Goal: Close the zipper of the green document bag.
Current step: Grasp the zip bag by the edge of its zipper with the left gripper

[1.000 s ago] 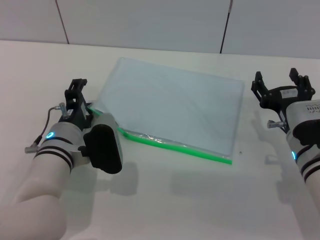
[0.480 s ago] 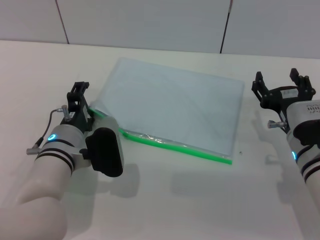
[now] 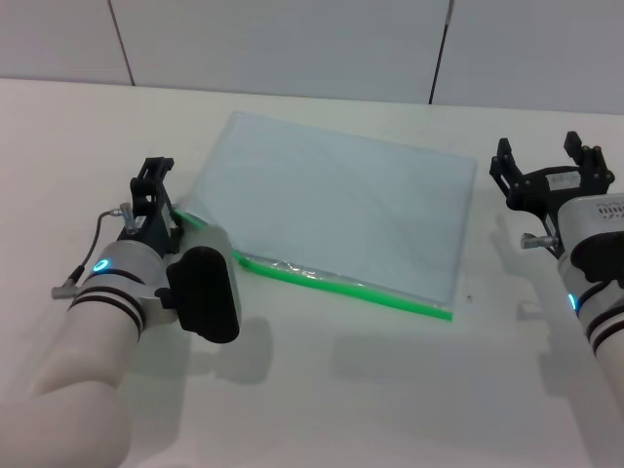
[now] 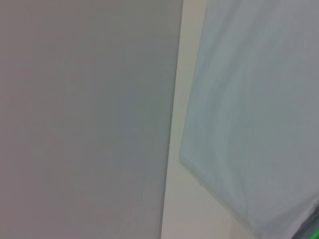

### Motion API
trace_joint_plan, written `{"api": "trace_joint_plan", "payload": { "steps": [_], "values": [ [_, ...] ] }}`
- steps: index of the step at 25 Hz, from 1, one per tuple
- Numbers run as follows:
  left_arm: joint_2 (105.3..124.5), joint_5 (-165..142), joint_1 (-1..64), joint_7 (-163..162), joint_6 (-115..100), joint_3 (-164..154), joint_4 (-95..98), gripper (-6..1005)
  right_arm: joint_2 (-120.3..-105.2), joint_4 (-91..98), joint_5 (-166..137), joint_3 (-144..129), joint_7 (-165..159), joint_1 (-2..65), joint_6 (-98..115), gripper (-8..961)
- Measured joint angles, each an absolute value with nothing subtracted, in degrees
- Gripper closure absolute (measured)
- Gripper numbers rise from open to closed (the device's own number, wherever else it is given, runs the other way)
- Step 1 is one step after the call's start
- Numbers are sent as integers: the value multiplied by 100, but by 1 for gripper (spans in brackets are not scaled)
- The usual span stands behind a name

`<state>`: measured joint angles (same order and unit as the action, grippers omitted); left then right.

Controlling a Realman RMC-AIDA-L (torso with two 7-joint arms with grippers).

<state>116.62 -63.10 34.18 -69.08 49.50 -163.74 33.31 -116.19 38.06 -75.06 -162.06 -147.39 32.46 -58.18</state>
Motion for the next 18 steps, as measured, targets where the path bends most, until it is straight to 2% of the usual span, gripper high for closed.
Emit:
{"api": "trace_joint_plan", "payload": {
  "steps": [18],
  "values": [
    [11663,-6325,3491,-6675,4753,-16374,3331,279,-11618,3805,-7505,-16207,-14739,3245,-5818,118]
  ]
}}
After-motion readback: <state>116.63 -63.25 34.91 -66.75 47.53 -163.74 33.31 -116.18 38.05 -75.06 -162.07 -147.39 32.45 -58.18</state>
